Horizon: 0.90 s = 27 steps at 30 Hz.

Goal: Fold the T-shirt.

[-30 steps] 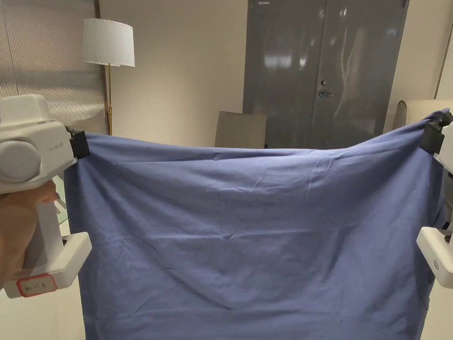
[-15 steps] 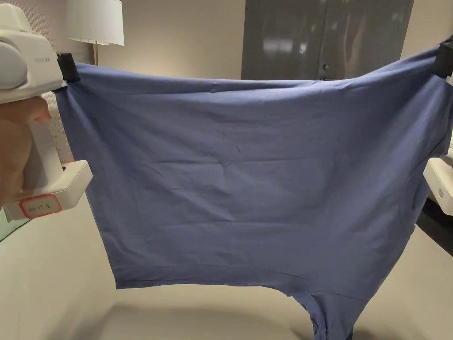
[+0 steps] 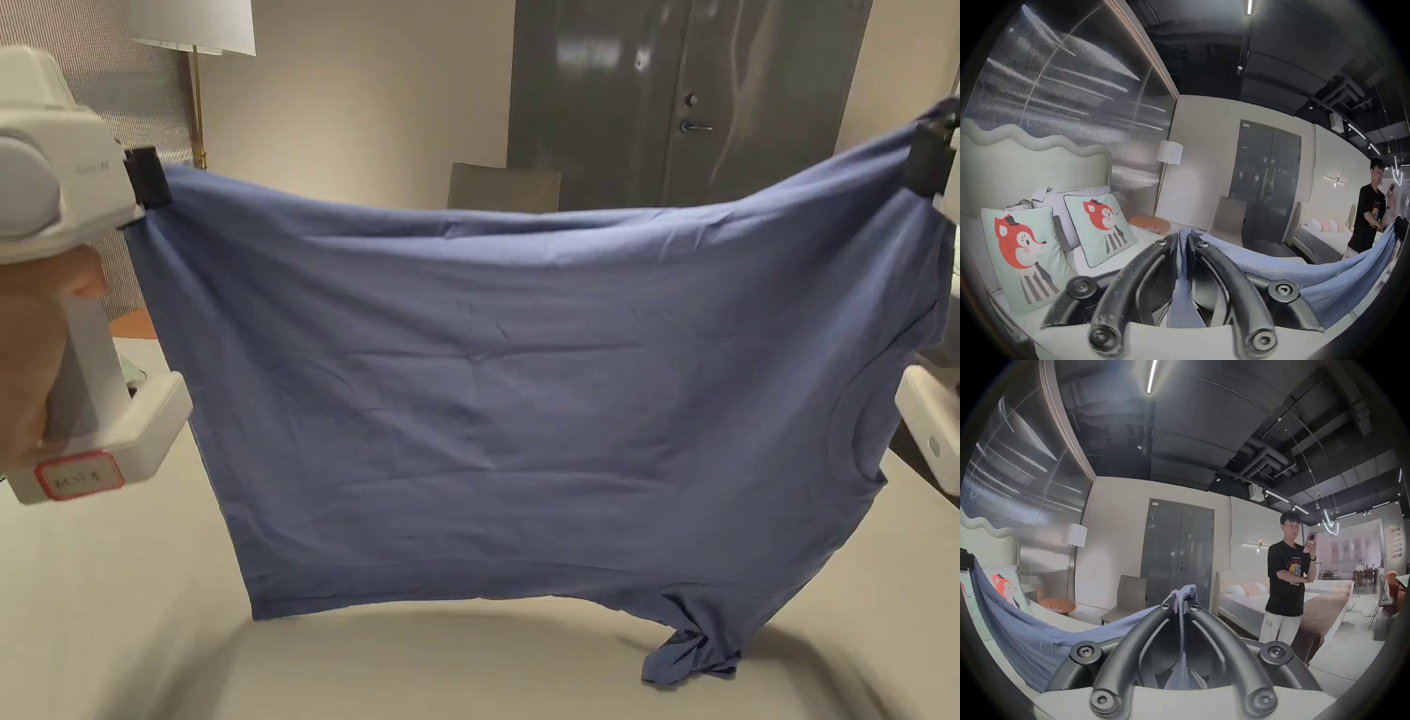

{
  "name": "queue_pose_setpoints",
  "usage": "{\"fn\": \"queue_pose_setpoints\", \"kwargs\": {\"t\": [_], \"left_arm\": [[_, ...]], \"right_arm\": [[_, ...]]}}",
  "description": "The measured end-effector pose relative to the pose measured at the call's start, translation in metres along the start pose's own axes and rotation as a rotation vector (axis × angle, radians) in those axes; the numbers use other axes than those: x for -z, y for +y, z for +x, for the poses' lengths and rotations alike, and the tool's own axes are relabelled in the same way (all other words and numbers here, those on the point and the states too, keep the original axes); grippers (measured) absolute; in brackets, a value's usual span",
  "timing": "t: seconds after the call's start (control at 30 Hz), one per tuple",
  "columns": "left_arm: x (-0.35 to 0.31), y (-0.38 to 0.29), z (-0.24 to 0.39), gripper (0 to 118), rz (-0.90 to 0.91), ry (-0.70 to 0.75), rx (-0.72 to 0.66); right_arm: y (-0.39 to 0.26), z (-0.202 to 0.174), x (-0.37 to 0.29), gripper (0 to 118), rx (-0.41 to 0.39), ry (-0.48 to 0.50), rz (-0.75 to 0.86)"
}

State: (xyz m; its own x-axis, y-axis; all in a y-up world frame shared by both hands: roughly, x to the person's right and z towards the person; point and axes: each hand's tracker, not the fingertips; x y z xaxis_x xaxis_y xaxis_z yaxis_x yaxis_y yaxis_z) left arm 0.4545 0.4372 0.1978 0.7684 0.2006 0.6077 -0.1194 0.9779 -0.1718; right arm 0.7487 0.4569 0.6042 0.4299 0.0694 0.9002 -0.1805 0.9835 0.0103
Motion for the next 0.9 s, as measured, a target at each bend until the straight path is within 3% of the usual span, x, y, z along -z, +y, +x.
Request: {"fn": "queue_pose_setpoints", "kwargs": {"t": [0.13,0.3,0.43,0.9], "left_arm": [[-0.037,-0.021,-0.011,5,-0.055,-0.007,-0.006],[-0.102,-0.044,-0.028,5,-0.105,-0.009,0.006],[-0.163,-0.061,-0.047,5,-0.128,-0.016,0.007],[-0.353,-0.188,-0.127,5,-0.473,-0.027,0.082]], "right_arm": [[-0.015,0.008,-0.041,3,-0.019,0.009,-0.047],[-0.025,0.027,-0.114,3,0.037,0.009,-0.108],[-0.037,0.041,-0.174,3,0.026,0.02,-0.143],[-0.156,0.09,-0.399,3,0.05,0.062,-0.511]]}}
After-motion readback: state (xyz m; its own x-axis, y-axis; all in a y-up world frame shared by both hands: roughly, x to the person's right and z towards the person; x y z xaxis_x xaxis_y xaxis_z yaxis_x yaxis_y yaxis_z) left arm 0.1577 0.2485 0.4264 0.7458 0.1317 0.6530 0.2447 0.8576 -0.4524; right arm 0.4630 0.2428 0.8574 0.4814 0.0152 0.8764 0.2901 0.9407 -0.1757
